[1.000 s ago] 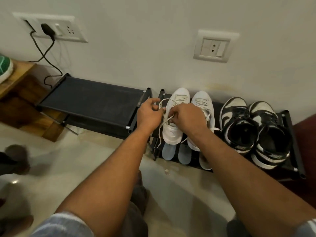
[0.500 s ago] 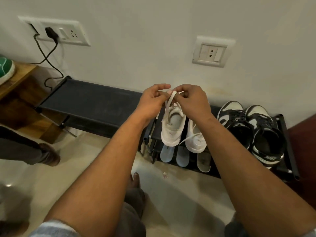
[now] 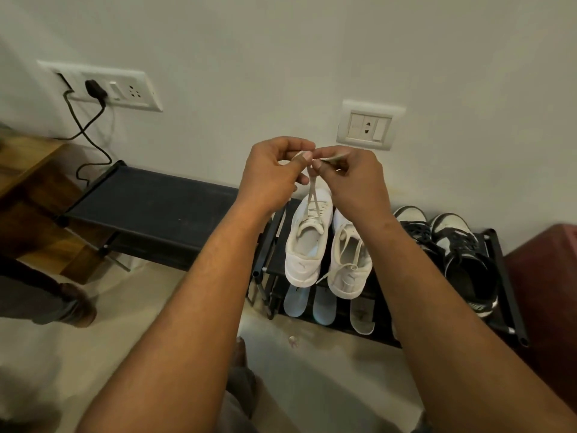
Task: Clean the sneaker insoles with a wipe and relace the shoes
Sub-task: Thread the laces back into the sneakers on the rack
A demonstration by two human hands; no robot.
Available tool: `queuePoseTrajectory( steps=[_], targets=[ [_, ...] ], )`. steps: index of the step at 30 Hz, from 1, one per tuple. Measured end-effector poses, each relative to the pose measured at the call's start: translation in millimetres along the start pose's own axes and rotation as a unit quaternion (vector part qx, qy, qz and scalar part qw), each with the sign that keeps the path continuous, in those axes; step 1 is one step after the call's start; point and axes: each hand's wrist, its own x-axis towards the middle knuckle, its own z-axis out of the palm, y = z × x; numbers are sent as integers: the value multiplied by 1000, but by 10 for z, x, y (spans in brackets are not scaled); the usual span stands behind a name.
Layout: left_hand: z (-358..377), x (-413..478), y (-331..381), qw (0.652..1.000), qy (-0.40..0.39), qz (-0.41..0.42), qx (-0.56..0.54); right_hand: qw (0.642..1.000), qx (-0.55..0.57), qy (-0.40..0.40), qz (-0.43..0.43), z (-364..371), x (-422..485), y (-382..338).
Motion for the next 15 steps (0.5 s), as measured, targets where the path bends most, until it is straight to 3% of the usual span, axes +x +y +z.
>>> queuePoseTrajectory(
  steps=[5,8,15],
  targets=[
    [-27,-20,120,992,6,57,108,1000,3,1,4,-15,-10,-29],
    [-24,-33,205,974,52,115,188,1000,21,-3,-1,-19,-18,-71],
    [15,-143,394,941,127,182,257,999,49,18,-17,-82,-33,-196]
  ],
)
